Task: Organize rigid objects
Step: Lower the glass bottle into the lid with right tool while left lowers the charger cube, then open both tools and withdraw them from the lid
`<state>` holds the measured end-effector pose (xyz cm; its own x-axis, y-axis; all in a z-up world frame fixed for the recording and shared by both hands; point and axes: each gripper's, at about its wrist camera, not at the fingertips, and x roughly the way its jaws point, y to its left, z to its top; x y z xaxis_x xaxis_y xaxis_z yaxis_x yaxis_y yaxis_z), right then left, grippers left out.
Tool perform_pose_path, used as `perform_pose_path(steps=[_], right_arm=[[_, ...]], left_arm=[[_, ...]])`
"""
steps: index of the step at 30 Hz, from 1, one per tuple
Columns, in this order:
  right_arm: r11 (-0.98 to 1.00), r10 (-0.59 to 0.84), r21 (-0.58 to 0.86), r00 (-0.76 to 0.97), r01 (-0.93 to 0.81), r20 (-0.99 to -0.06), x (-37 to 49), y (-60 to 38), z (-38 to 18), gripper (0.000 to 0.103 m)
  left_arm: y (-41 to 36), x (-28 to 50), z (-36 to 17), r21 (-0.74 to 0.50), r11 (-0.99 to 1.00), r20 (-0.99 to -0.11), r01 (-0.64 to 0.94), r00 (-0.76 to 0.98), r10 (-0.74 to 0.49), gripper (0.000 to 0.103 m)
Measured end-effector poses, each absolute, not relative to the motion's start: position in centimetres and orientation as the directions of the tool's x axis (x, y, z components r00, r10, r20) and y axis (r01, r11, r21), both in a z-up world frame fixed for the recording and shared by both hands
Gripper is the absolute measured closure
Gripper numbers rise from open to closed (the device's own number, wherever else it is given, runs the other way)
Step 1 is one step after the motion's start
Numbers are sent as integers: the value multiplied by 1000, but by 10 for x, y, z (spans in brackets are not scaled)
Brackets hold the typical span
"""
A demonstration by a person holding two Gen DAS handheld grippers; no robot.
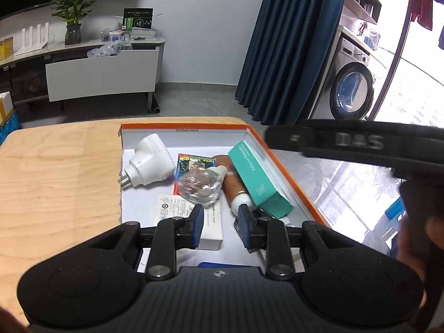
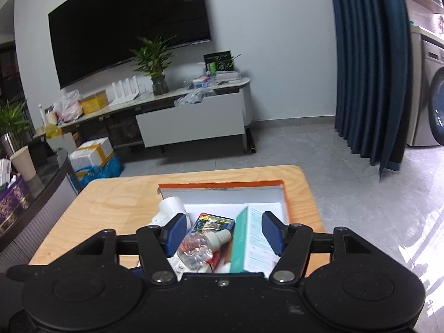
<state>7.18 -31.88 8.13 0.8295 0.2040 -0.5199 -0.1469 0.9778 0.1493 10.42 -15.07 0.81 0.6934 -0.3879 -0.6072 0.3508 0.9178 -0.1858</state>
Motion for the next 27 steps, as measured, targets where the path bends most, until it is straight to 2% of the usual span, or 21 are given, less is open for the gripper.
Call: perform_pose_path(steps=[4, 6, 8, 10, 11, 13, 18, 27], right_arm=[[984, 166, 142, 845, -108, -508, 51, -328, 86, 21], [986, 150, 137, 847, -92, -510, 42, -332, 89, 18], [987, 145, 139, 849, -85, -507, 30, -336, 92, 15], [987, 140, 143, 851, -78, -505, 16, -339, 93, 13], [986, 143, 143, 852, -81, -505, 9, -339, 94, 13], [988, 137, 133, 851, -80, -507, -4, -340, 95, 12], [988, 140, 129, 846, -85, -514, -35, -341, 90, 6], [988, 144, 120, 819, -93, -556, -65, -340, 72, 4]], left_arm=[[-153, 95, 13, -176, 915, -602, 364, 695, -393, 74], [-151, 89, 17, -180, 918, -600, 352, 700, -386, 69], [-148, 81, 23, -190, 921, -591, 340, 709, -384, 61], [-144, 67, 29, -183, 927, -578, 327, 727, -371, 39], [-142, 59, 32, -176, 930, -573, 324, 734, -364, 36], [-140, 42, 34, -165, 934, -564, 317, 746, -353, 22], [-135, 12, 31, -143, 946, -568, 291, 758, -319, 2], [-126, 8, 18, -128, 981, -644, 147, 740, -194, 0]])
